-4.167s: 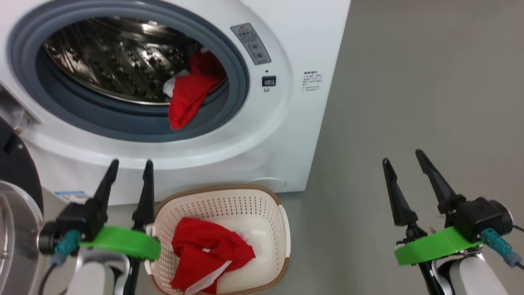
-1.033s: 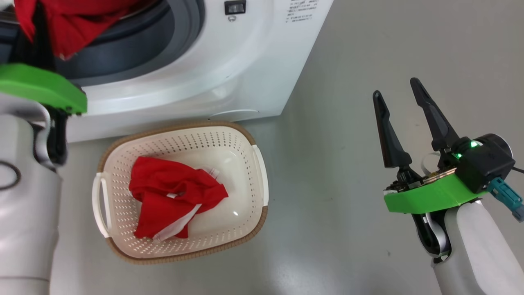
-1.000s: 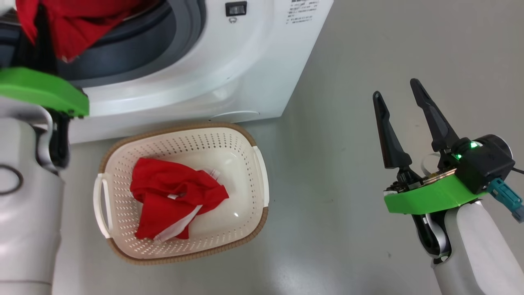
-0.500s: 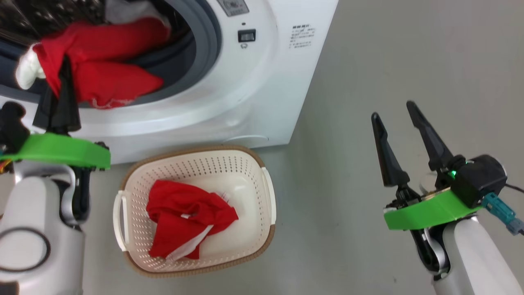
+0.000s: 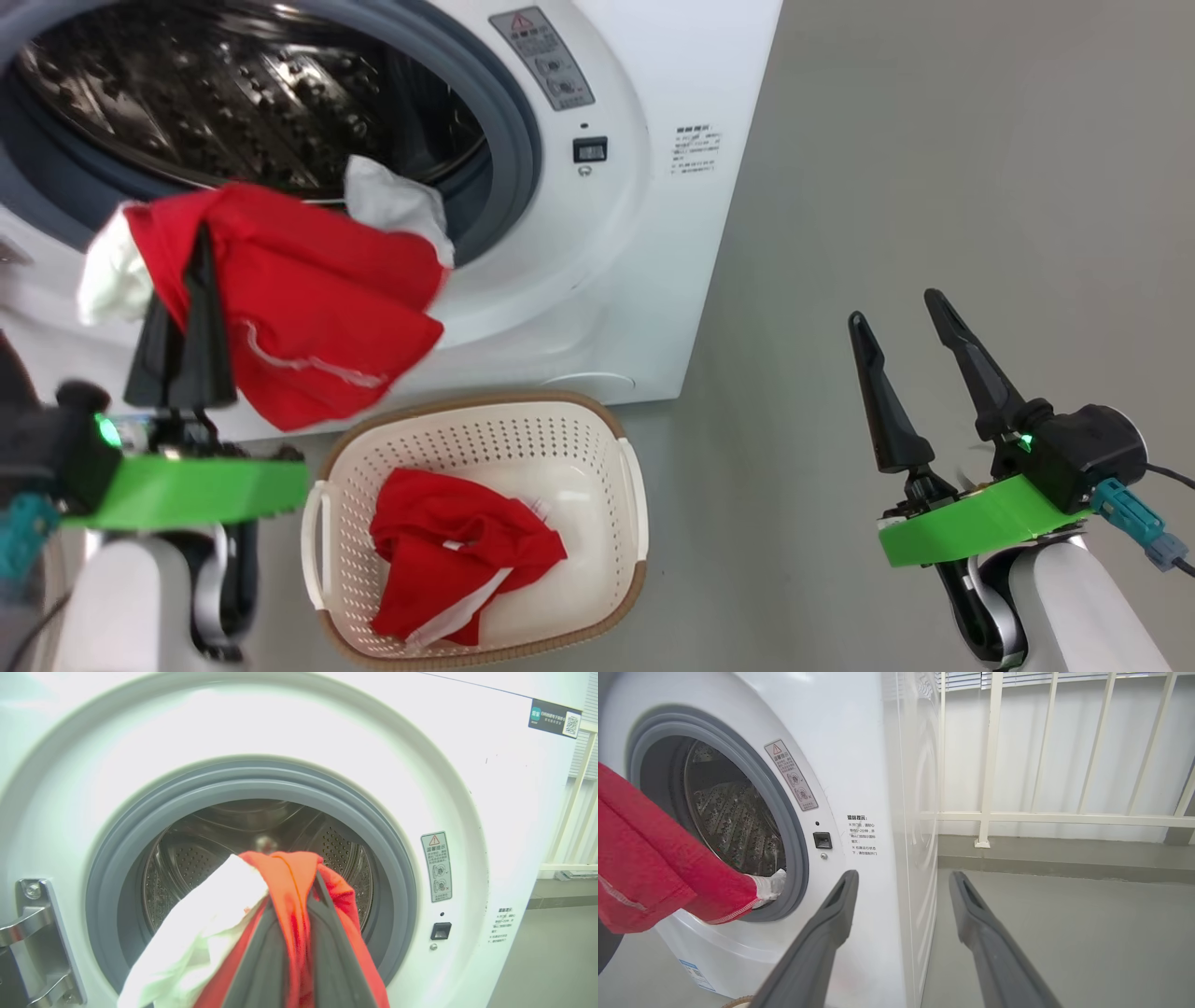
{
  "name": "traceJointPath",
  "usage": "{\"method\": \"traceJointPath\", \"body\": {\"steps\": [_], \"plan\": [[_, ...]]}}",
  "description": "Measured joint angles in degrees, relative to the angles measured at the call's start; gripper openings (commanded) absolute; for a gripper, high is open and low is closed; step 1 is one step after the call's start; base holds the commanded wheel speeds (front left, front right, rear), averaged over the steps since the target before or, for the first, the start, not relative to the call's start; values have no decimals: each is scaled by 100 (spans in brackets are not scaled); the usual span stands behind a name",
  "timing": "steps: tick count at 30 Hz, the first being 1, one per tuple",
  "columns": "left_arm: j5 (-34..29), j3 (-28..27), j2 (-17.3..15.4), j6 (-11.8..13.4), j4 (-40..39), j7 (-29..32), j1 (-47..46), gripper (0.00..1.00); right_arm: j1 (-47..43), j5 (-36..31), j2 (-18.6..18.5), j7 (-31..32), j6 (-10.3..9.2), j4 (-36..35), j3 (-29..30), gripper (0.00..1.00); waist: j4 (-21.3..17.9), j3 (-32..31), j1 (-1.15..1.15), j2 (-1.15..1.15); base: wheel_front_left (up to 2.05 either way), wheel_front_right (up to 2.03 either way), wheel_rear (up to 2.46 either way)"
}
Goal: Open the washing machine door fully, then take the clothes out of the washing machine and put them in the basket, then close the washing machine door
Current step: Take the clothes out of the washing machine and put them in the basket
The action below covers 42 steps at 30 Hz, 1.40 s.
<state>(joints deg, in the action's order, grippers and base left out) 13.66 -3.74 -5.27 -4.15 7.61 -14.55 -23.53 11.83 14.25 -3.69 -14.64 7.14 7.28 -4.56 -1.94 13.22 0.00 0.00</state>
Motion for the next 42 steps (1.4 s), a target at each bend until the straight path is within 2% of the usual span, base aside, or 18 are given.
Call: {"method": "traceJointPath", "body": {"steps": [7, 14, 19, 29, 42], "plan": [[-118, 147, 134, 10, -633, -1, 643, 0, -52, 27, 7, 0, 0, -2, -10, 100, 74, -161, 0, 0, 0, 0, 0], [45, 422, 253, 18, -309, 0, 937, 0, -108, 30, 8, 0, 0, -26, -16, 100, 82, -40, 0, 0, 0, 0, 0], [157, 622, 265, 5, 523, 1, 787, 0, -83, 30, 8, 0, -1, -27, -37, 100, 88, 205, 0, 0, 0, 0, 0], [285, 664, 301, -103, 1839, 1, 217, 0, 168, 36, -11, 0, 0, -92, -108, 100, 36, 657, 0, 0, 0, 0, 0], [713, 1232, 350, -248, 4833, 151, -1007, 0, 411, 40, -109, 0, 0, -165, -209, 100, 24, 1145, 0, 0, 0, 0, 0]]}}
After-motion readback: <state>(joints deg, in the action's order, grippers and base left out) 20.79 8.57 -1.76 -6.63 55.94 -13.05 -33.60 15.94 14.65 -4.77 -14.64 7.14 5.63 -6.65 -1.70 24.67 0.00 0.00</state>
